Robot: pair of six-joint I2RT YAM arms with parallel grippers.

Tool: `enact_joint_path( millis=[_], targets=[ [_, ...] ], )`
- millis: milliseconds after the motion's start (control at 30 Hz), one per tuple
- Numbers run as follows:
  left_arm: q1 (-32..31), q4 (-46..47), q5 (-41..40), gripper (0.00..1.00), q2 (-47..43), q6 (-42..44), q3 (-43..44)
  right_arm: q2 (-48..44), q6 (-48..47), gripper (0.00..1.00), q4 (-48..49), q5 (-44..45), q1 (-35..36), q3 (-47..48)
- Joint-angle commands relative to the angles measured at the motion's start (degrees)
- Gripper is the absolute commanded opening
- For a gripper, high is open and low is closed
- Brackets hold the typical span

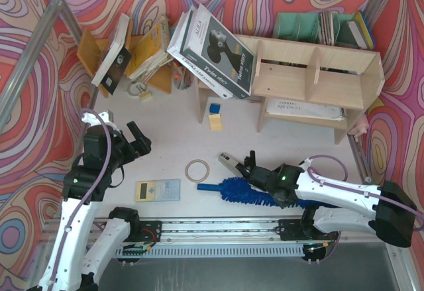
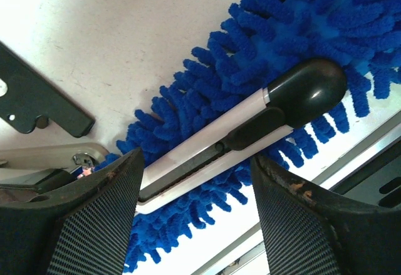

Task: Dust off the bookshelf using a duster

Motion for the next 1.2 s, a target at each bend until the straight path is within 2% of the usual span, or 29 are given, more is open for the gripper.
enact_joint_path(
  millis=[0, 733, 833, 1033, 1167],
  targets=[
    [-0.18, 0.15, -0.06, 0.99, -0.47, 0.65, -0.72, -0.17, 0.24, 0.63, -0.18, 0.05, -0.46, -1.53],
    [-0.18, 0.23, -0.07, 0.98, -0.52, 0.69, -0.73, 0.94, -3.83, 0.44, 1.71, 1.87, -1.2, -1.08],
    [-0.18, 0.24, -0.13, 0.98, -0.46, 0.65, -0.73, 0.8, -3.82, 0.45, 1.37, 2.12, -1.17, -0.91],
    [-0.18, 0.31, -0.18, 0.98, -0.42, 0.65, -0.73, 0.43, -4.83, 0.58, 1.92, 2.53, -1.95, -1.77],
    [-0.18, 0.24, -0.14, 0.99, -0.37, 0.65, -0.73, 0.29, -6.63, 0.6, 3.34, 2.13, -3.45, -2.3]
  ],
)
